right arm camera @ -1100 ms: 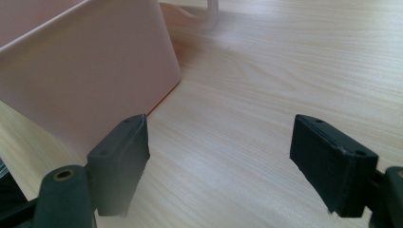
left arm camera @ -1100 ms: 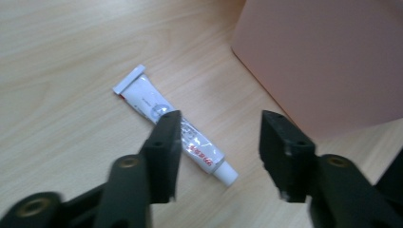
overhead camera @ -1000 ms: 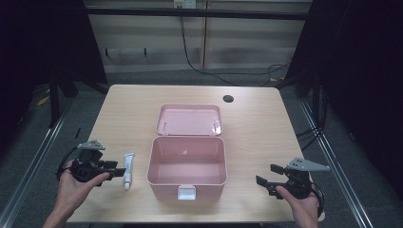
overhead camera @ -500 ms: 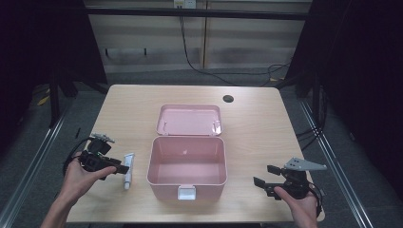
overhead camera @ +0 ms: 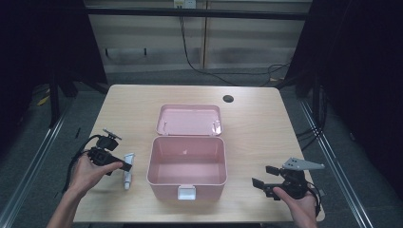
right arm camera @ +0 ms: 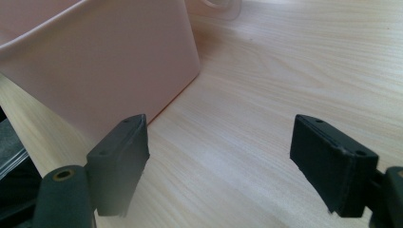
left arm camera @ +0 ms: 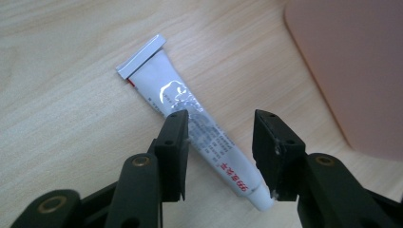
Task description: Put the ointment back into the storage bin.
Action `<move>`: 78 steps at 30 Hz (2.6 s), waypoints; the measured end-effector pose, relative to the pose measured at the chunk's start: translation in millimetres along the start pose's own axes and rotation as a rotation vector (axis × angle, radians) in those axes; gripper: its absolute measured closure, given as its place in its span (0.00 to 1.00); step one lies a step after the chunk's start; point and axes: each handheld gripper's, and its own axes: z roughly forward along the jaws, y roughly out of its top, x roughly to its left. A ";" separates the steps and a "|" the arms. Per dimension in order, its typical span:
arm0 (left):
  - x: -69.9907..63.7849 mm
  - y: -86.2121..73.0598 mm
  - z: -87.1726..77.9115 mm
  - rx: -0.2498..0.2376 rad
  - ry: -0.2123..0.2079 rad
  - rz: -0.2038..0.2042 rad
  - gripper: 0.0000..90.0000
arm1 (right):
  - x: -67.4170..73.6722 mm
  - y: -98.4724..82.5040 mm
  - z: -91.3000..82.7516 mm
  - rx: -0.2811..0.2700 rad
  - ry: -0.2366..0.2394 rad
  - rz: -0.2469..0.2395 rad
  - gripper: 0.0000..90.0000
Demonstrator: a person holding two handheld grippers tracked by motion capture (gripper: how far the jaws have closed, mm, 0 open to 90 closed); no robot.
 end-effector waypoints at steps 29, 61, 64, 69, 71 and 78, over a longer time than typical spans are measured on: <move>-4.3 7.9 22.7 0.123 0.092 0.036 0.73 | -0.4 -0.1 4.2 0.019 0.002 -0.005 0.21; -17.9 18.1 9.0 0.189 0.103 0.158 0.78 | 0.1 -0.5 5.9 0.030 0.006 -0.001 0.21; -18.5 18.5 3.7 0.181 0.083 0.151 0.78 | 0.1 -0.5 5.7 0.029 0.007 0.001 0.21; -15.8 15.7 -6.7 0.155 0.049 0.150 0.78 | 0.0 -0.6 6.0 0.030 0.007 -0.001 0.21; -15.7 14.3 -10.6 0.158 0.019 0.159 0.78 | -0.1 -0.7 6.2 0.030 0.006 -0.001 0.21; -20.1 13.3 -25.1 0.149 0.013 0.191 0.78 | -0.2 -0.6 5.9 0.029 0.007 0.001 0.21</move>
